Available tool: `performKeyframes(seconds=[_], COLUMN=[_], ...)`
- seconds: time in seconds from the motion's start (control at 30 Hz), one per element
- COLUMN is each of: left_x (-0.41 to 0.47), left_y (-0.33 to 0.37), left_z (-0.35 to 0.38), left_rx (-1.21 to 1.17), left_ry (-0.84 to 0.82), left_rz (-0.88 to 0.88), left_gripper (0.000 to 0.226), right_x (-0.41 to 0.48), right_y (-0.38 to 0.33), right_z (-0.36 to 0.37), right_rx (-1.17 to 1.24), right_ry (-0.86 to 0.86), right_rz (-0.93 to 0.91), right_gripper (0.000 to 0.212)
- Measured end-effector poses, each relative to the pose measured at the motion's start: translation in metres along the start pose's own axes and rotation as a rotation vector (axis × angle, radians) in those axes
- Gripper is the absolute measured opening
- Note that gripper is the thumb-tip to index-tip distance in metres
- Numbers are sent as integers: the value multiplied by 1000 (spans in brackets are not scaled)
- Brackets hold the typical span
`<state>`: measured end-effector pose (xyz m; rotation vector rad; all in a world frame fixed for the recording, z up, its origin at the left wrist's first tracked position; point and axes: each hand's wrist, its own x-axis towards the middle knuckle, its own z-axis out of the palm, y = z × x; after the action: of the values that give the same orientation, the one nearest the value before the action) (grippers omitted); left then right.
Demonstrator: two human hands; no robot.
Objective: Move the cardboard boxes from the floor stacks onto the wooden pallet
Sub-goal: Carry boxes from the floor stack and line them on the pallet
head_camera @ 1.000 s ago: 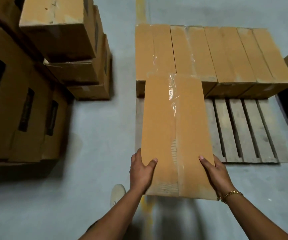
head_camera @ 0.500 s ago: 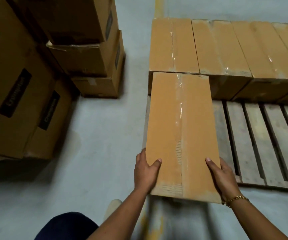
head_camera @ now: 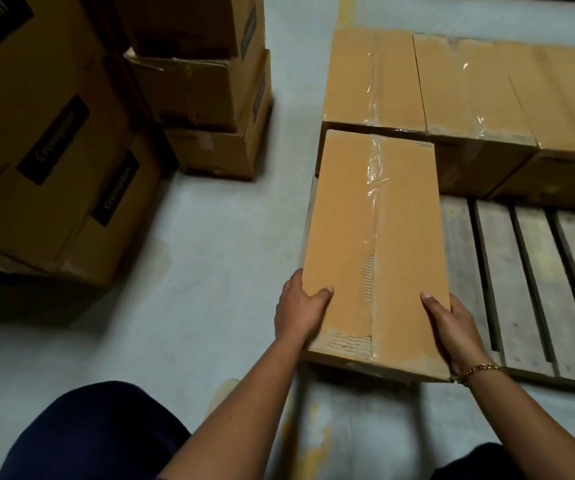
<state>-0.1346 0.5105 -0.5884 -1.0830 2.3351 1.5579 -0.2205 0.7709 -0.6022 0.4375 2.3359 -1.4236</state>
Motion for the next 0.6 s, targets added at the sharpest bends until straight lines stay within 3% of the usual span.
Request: performKeyframes(seconds=[0.13,0.3,0.4,0.6], left_x=[-14,-24,-18,-17], left_y=[-24,-37,-26,-1], left_z=[-4,-15,-26,-55], left_rx=[-160,-253,-100,267], left_ry=[-22,-115,-135,-336], left_rz=[-151,-147,-29,160], left_gripper=[102,98,87,92], right_x=[2,0,-2,-18], right_y=[1,-1,-2,-8], right_z=[-2,-1,-1,-6], right_rx=[-23,-52,-134,-228], right_ry=[-39,-33,-22,-60], right_rz=[1,-20,-44,-120], right_gripper=[61,68,88,89])
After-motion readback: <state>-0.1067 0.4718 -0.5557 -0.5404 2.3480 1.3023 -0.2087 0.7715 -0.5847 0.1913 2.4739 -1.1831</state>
